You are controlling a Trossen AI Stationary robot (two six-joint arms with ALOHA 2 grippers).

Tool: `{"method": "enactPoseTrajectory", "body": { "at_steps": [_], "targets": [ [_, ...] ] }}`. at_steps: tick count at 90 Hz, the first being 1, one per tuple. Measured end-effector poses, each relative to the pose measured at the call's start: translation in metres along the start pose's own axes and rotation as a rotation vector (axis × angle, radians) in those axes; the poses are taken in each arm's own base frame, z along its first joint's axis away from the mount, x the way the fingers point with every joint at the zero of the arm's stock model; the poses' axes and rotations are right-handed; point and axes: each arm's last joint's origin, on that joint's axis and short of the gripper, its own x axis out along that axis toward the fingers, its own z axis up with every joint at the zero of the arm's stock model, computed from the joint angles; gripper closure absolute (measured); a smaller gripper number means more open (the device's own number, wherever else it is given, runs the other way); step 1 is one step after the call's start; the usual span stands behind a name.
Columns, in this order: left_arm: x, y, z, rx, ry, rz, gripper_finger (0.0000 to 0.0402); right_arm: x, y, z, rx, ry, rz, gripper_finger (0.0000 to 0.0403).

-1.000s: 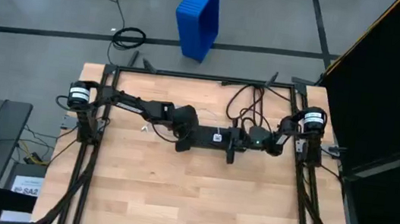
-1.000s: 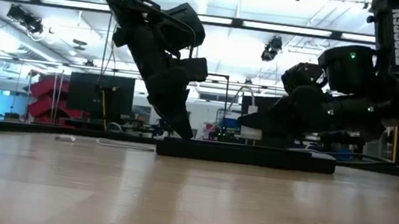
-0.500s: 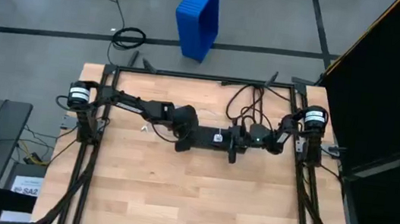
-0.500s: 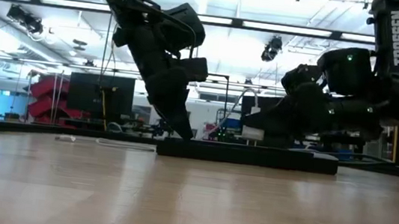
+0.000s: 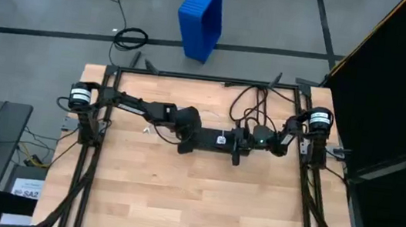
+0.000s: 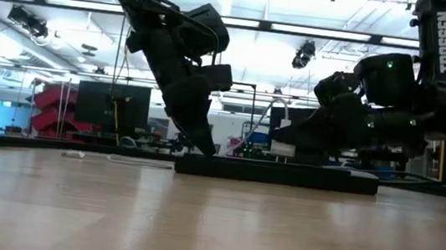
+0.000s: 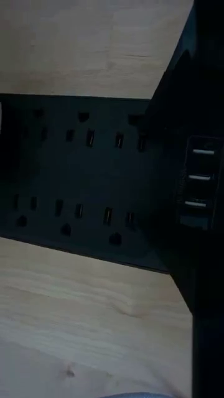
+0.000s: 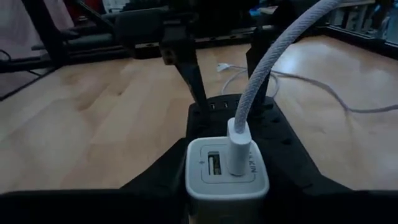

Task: Insert USB
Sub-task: Insert the white charger adapter into the black outlet extension

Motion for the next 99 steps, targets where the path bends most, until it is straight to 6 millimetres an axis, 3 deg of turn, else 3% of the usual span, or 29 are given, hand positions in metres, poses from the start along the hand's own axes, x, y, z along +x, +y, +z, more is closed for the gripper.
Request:
{"method": "enactPoseTrajectory", "body": {
  "at_steps": [99],
  "targets": [
    [0.0002,-0.0005,0.0001,-0.021,-0.002,-0.012,0.0172,0.0017,0.0091,0.0006,-0.161,-0.016,0.044,0.0288]
  ]
}}
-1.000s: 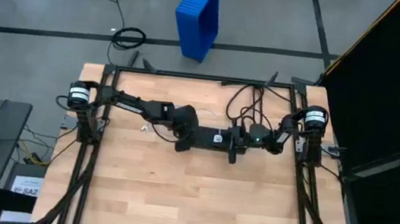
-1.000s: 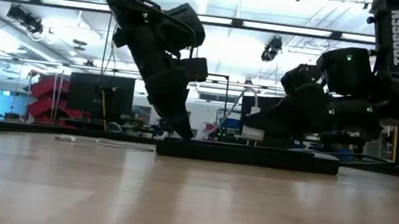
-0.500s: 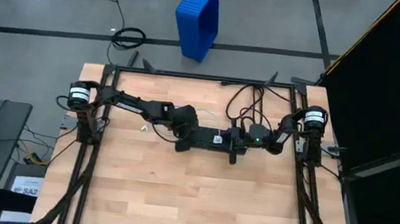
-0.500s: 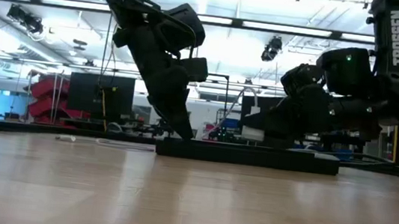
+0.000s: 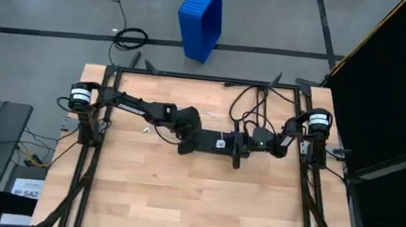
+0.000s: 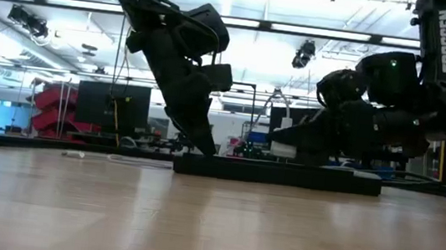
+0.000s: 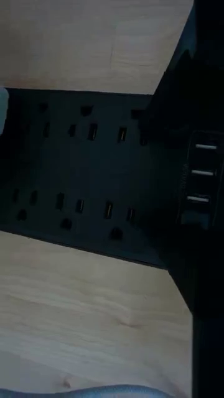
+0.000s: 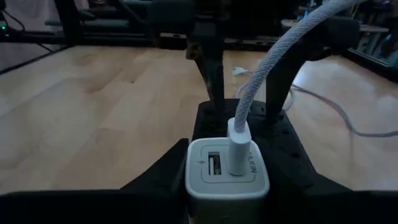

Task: Insert USB
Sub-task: Insert the white charger adapter into the black outlet extension

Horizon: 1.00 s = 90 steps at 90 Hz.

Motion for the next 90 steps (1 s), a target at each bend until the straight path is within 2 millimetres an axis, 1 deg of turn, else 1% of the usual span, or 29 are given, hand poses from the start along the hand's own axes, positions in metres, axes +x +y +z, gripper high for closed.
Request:
{"method": "enactPoseTrajectory", "body": {
  "at_steps": [25,56,69,90],
  "targets": [
    [0.000,0.000,-0.001,-0.003,0.010,0.003,0.0172,0.010,-0.001,0.001,-0.057,0.034,0.001,0.0288],
    [0.000,0.000,-0.001,-0.006,0.010,0.003,0.0172,0.011,-0.002,0.001,-0.076,0.048,-0.010,0.0288],
    [0.000,0.000,-0.001,-0.007,0.011,0.002,0.0172,0.009,-0.002,-0.001,-0.038,0.059,-0.024,0.0288],
    [0.000,0.000,0.001,-0.005,-0.010,-0.001,0.0172,-0.003,-0.002,-0.006,0.034,0.065,-0.048,0.0288]
  ]
}}
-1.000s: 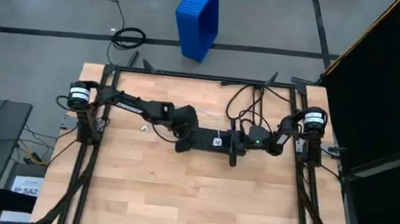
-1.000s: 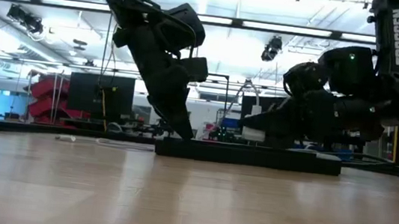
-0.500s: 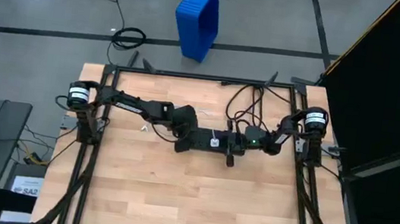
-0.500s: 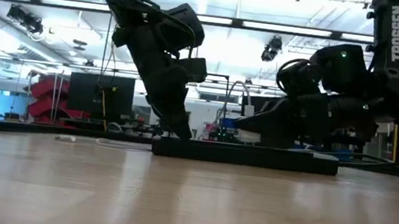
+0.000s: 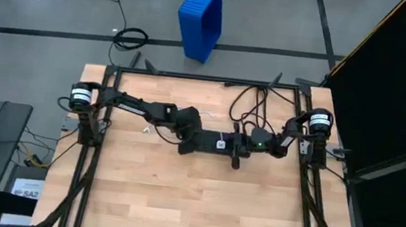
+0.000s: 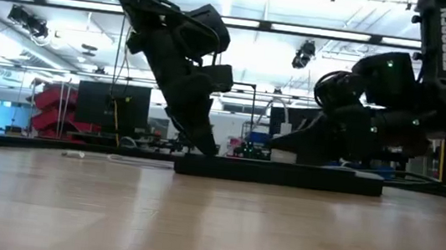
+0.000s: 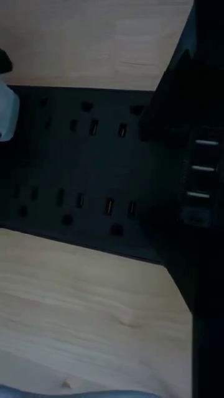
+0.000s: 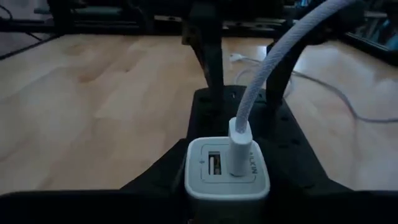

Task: Insert USB
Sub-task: Insert the white charger adapter into the black outlet extension, then remove the white charger adapter from the black outlet extension

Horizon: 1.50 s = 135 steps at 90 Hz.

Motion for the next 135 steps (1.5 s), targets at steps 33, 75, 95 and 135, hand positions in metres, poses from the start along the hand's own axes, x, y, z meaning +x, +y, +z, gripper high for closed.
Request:
{"method": "enactPoseTrajectory", "body": {
  "at_steps": [33,75,95,135],
  "targets": [
    [0.000,0.000,0.001,0.001,-0.016,0.000,0.0172,-0.001,-0.002,0.000,0.030,-0.003,-0.023,0.0288],
    [0.000,0.000,0.001,-0.016,-0.015,0.003,0.0172,-0.004,0.001,0.005,0.074,-0.092,0.003,0.0149],
    [0.000,0.000,0.001,-0.016,-0.013,0.003,0.0172,-0.004,0.002,0.006,0.072,-0.099,-0.018,0.0093],
    [0.000,0.000,0.001,0.002,-0.018,0.000,0.0172,-0.029,-0.002,0.028,-0.014,-0.205,-0.131,0.0099]
  ]
}}
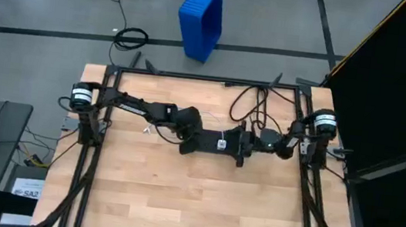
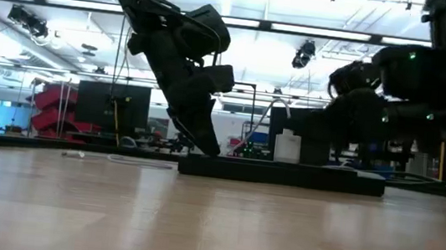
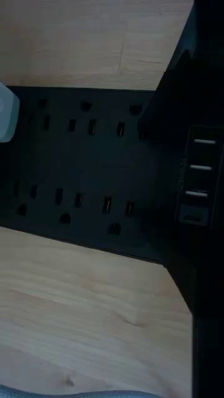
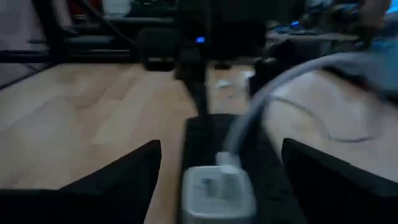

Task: Insert USB
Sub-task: Remove the white charger adapter from the black outlet extension

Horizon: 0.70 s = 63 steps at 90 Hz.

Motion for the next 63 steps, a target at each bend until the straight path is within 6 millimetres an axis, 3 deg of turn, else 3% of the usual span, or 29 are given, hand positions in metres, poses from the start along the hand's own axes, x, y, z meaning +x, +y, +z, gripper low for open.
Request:
{"method": "enactPoseTrajectory", "body": {
  "at_steps": [28,63],
  "targets": [
    [-0.016,-0.002,0.006,0.037,-0.045,-0.030,0.0172,-0.044,-0.005,0.015,0.032,-0.063,-0.059,0.0117],
    [-0.050,-0.007,0.022,0.055,-0.181,-0.048,0.0172,-0.047,-0.004,0.013,0.032,-0.051,-0.058,0.0155]
  ]
}}
